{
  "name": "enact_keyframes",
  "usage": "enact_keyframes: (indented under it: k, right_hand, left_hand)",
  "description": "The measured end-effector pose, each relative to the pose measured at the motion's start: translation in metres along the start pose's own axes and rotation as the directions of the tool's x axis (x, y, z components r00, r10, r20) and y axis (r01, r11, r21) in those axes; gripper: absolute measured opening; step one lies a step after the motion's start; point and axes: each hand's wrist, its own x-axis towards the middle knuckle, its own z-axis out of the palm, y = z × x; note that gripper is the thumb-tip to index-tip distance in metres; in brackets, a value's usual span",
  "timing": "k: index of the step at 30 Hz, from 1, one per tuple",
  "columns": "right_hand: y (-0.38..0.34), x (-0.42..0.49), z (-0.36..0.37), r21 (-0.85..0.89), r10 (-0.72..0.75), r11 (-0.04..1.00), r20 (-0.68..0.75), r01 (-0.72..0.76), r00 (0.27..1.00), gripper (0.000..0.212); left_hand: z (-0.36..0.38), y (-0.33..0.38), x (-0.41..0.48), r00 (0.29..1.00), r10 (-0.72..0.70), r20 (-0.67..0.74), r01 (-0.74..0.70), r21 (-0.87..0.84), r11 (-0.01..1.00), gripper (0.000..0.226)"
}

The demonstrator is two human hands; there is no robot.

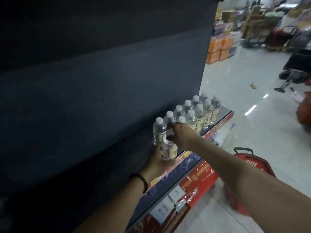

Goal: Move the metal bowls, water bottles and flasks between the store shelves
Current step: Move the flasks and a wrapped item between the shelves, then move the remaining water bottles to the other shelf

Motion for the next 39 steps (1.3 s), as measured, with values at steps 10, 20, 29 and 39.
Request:
enact_keyframes:
  k: [10,20,29,39]
  right_hand:
    - [0.046,0.048,0.015,0.030,0.040,0.999,0.081,-0.042,0.996,0.042]
    - [0.038,0.037,0.010,-0.007,0.073,0.997,0.013,-0.073,0.997,0.056]
    - [-0.066,-0.014,0.068,0.109,-0.109,0.988,-0.030,0.111,0.994,0.055]
    - [-0.304,-0.095,0.133,0.077,-0.385,0.923,0.176,0.377,0.906,0.055]
  left_hand:
    - [0.027,0.003,0.044,0.997,-0.072,0.007,0.072,0.076,0.995,0.103]
    - [0.008,-0.002,0.031,0.986,-0.160,0.038,0.151,0.179,0.972,0.110]
    - [-0.095,-0.032,-0.070,0.976,-0.110,-0.187,0.200,0.580,0.790,0.055]
    - [-0.253,-0.090,-0.302,0.881,-0.042,-0.472,0.403,0.699,0.592,0.042]
